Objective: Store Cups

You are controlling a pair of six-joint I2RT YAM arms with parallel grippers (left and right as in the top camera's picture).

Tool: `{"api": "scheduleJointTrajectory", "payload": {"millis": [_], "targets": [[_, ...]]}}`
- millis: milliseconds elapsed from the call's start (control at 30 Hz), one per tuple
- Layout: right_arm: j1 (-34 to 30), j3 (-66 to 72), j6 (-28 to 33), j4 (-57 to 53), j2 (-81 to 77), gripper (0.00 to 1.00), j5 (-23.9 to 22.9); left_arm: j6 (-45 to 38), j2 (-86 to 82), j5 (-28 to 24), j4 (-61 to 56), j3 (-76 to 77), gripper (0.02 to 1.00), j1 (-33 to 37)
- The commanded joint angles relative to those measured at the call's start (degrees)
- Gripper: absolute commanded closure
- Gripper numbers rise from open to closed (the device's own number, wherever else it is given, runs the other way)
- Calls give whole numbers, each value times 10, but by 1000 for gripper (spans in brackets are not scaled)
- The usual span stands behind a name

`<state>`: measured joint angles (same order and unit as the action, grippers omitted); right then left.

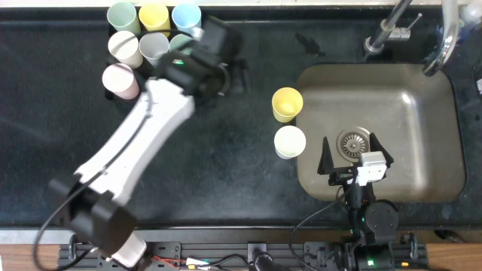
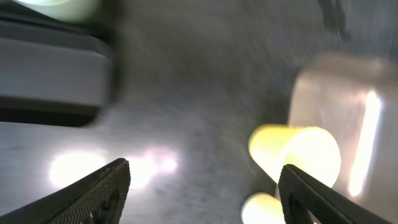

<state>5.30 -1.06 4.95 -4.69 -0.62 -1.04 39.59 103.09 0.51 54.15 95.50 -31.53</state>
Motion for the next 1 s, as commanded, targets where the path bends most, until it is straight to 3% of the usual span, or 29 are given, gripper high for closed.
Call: {"api": "scheduleJointTrajectory", "payload": {"millis": [33, 567, 767, 1000], "targets": [[-1, 8, 2, 3, 4, 3, 0, 30, 45, -31, -1, 36, 213, -42], [-1, 8, 2, 3, 4, 3, 0, 27, 172, -30, 5, 119, 237, -89], [-1, 8, 2, 3, 4, 7, 0, 9, 199, -2, 4, 130, 257, -89], [-1, 8, 2, 3, 4, 5, 0, 7, 224, -2, -16, 133, 375, -89]]}}
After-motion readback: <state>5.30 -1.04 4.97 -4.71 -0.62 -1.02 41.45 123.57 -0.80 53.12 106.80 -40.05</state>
